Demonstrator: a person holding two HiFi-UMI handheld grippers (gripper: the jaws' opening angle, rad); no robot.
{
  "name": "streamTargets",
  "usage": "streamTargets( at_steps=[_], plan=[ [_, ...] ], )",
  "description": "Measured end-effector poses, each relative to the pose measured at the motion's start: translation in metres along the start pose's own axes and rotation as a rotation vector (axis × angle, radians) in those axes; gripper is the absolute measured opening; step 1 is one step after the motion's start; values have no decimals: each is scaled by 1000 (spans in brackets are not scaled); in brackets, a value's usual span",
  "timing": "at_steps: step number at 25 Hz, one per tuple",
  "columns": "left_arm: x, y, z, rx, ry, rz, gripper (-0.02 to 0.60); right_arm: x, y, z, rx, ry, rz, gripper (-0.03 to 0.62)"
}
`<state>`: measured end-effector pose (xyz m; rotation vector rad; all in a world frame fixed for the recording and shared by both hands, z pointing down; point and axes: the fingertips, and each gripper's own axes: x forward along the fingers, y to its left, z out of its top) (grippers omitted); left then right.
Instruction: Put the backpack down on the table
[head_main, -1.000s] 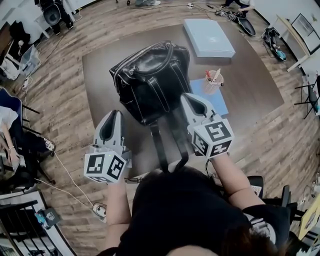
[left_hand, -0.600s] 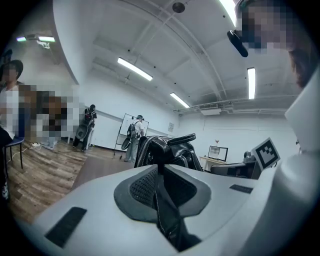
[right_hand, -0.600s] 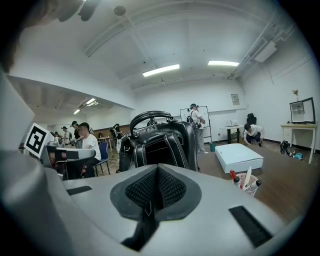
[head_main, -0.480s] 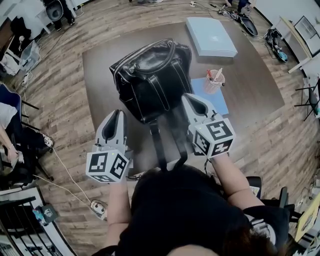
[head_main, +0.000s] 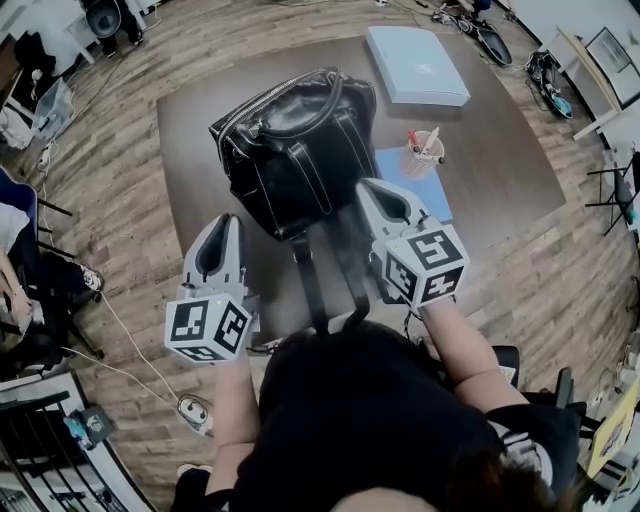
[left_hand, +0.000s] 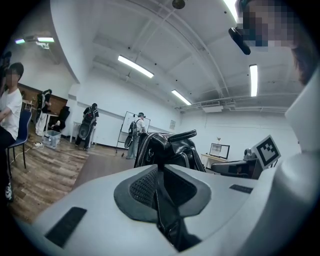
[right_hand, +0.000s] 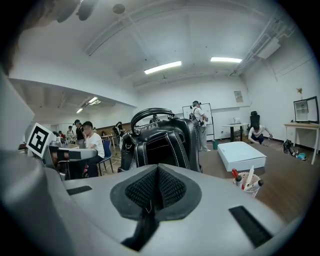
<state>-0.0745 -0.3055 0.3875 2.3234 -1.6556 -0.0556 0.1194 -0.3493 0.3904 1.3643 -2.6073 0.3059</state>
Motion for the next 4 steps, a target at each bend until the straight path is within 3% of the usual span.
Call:
streamTargets(
  at_steps=[4],
  plan=[
    [2, -2, 0, 1, 4, -4, 57, 4, 0, -1, -2, 9, 13, 17]
  ],
)
